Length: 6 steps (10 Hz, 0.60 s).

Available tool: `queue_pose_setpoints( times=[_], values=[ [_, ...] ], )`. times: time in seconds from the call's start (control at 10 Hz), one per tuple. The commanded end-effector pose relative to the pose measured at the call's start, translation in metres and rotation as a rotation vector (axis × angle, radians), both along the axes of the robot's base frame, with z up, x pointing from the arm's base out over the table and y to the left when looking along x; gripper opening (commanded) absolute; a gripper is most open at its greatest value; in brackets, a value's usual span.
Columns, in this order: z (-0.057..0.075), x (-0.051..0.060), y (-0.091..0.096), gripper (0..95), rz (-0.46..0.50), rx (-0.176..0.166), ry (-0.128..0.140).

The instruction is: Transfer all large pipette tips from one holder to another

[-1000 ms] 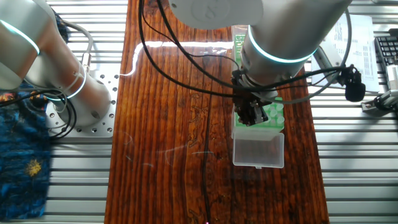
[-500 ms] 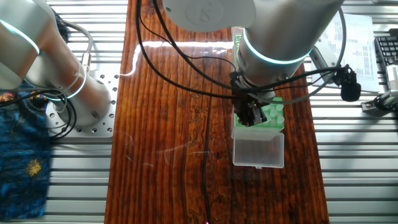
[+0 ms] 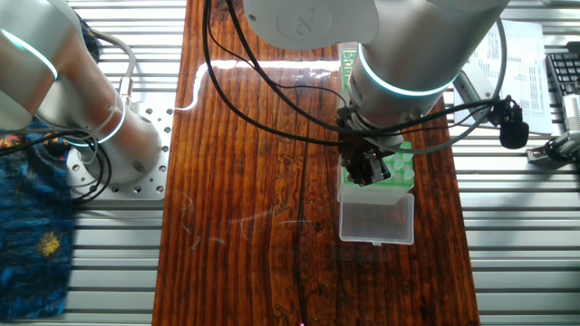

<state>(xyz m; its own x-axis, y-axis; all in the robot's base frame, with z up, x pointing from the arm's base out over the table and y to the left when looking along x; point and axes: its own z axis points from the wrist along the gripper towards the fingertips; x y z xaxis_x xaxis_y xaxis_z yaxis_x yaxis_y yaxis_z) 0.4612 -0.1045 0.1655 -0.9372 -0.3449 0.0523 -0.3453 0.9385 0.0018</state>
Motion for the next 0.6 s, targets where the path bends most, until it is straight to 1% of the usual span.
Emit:
queue_pose_setpoints(
  times=[0.1, 0.3, 0.6],
  values=[
    [-0.0004, -0.0014, -0.0002, 19.0, 0.003, 0.009, 0.004],
    [-0.0017, -0.0038, -0.0002, 19.0, 0.003, 0.014, 0.001],
    [-0.0037, -0.0042, 0.0017, 19.0, 0.006, 0.017, 0.005]
  ],
)
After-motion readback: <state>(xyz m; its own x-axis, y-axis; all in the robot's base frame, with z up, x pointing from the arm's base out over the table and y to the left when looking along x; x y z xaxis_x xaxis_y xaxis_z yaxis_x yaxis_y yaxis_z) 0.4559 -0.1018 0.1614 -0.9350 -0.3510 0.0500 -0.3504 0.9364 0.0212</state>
